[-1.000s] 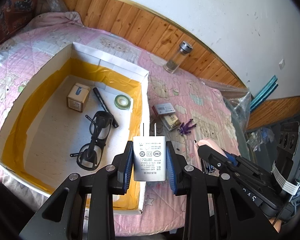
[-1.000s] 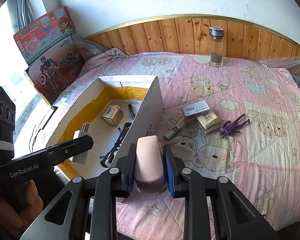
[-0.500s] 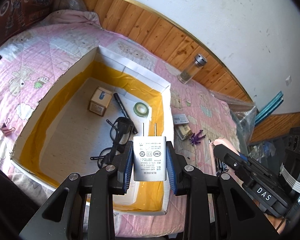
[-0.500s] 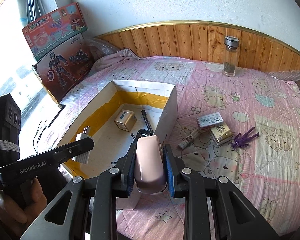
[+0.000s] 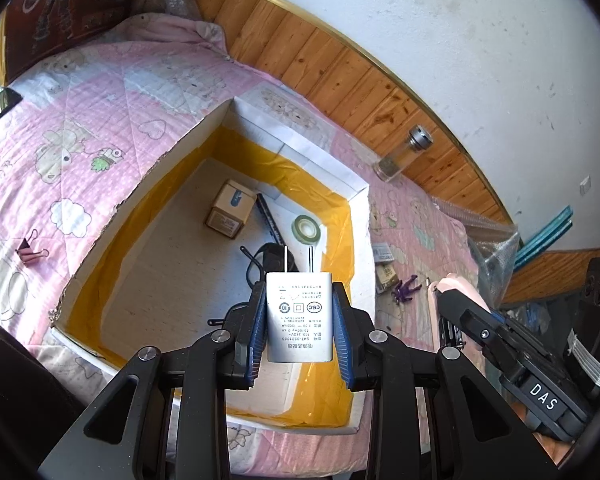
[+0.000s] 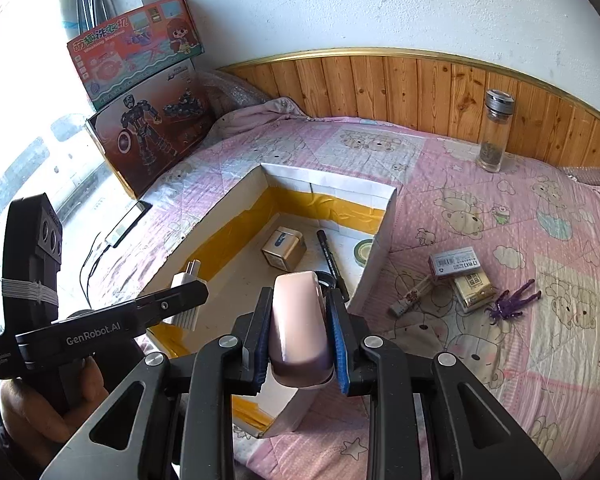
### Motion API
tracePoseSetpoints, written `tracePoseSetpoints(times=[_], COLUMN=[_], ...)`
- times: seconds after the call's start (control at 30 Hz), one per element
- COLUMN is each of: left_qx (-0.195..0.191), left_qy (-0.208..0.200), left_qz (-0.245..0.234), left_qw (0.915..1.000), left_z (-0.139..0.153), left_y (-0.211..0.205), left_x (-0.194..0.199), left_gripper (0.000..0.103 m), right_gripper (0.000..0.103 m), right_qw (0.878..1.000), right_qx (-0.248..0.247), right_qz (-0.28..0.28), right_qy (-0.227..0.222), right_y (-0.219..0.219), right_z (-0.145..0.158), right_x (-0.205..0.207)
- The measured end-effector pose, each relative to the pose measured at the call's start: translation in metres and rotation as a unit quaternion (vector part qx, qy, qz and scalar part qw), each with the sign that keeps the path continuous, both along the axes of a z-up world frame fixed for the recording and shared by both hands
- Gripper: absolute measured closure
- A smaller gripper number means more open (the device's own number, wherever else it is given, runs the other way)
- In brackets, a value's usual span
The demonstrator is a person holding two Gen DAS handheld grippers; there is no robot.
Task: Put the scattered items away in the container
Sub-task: 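Carry the white charger and pink stapler over the white box with both grippers, then lower the white charger and pink stapler into the box with both grippers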
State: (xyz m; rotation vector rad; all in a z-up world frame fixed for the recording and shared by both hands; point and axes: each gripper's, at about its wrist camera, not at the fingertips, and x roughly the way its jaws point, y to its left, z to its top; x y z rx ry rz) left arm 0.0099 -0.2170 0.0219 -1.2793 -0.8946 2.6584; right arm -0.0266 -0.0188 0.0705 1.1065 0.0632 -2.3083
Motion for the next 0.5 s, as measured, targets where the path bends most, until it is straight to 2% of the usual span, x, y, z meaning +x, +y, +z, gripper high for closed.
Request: tracePoseSetpoints(times=[0.5], left_qx=[0.010], left_qy=[-0.014], left_qz=[0.018], left_qw=[0.9997], left_z=[-0.008], left_y=[-0.017], left_x=[-0.006], left_gripper=[0.072], right_gripper=[0.076], right_qw=[0.999], right_qx=[0.001], right_qz=[0.047], right_qy=[-0.025], right_y=[-0.035], right_z=[-0.007], right_x=[-0.013])
